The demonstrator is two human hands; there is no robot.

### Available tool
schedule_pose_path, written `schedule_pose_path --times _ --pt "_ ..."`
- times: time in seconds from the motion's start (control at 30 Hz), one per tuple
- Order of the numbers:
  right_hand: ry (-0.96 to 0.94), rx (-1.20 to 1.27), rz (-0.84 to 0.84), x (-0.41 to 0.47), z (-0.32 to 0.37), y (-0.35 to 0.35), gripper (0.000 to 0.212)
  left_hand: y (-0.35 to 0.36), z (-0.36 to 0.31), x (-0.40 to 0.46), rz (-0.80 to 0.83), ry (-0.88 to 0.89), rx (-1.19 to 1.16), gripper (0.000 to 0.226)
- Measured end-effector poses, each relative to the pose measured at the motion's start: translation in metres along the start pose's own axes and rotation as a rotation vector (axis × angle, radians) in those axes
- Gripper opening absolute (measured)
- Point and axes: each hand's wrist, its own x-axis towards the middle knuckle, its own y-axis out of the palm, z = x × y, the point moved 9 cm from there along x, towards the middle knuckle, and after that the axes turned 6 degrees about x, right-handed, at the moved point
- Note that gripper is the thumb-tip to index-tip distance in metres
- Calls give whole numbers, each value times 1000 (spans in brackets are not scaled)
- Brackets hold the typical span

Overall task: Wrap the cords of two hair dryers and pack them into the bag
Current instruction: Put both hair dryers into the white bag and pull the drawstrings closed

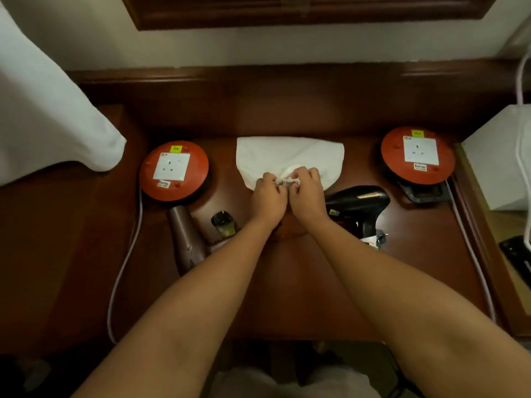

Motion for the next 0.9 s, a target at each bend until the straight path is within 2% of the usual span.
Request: schedule_pose_path --times 0.17,0.27,0.4,0.73,0.9 --pt "-96 34 -10 28 57 -31 15 -50 -32 19 -103 62 -66 16" --pt "-126 -5 -40 43 86 -52 16 -84 -60 29 -153 108 -53 19" --pt "-167 -26 -103 57 122 -87 10 -125 -70 42 -225 69 -110 16" --pt "-79 -135 -135 73 109 -171 9 -203 -26 51 -291 -33 -77 20" --pt "-1 -102 -135 72 96 -179 14 -200 -37 48 -259 60 59 21"
